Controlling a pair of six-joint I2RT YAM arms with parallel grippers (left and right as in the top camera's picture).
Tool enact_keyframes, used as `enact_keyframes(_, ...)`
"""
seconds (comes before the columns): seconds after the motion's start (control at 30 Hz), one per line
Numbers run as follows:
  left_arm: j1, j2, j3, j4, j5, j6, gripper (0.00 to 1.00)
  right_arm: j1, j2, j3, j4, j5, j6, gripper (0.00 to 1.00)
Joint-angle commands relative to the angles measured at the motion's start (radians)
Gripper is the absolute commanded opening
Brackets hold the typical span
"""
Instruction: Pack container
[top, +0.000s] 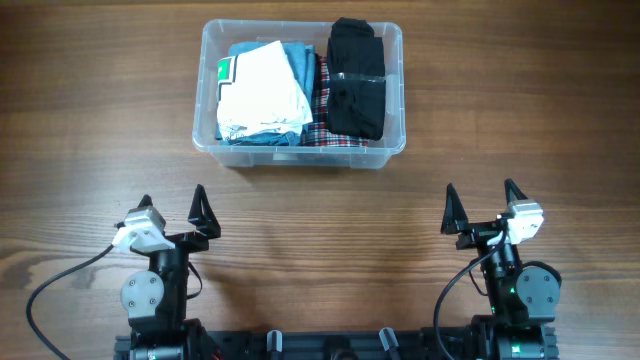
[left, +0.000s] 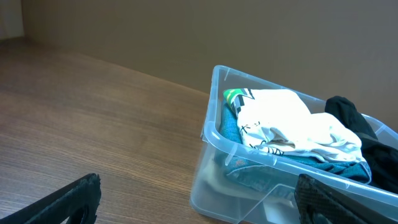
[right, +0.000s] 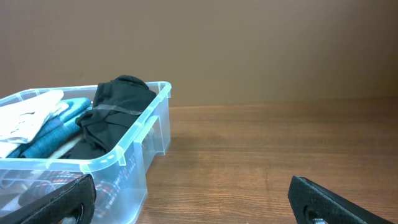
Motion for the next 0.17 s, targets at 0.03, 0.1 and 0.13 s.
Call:
enact_keyframes(0.03,0.008,-0.008,-0.008,0.000,0.008,-0.005,1.00,0.003,-0.006,-0.006,0.002,0.018,-0.012,1.00)
enact_keyframes(0.1,0.008,-0.008,-0.008,0.000,0.008,-0.005,1.00,0.003,-0.006,-0.006,0.002,0.018,-0.013,1.00)
enact_keyframes(0.13,0.008,-0.008,-0.008,0.000,0.008,-0.005,1.00,0.003,-0.006,-0.006,0.002,0.018,-0.012,1.00)
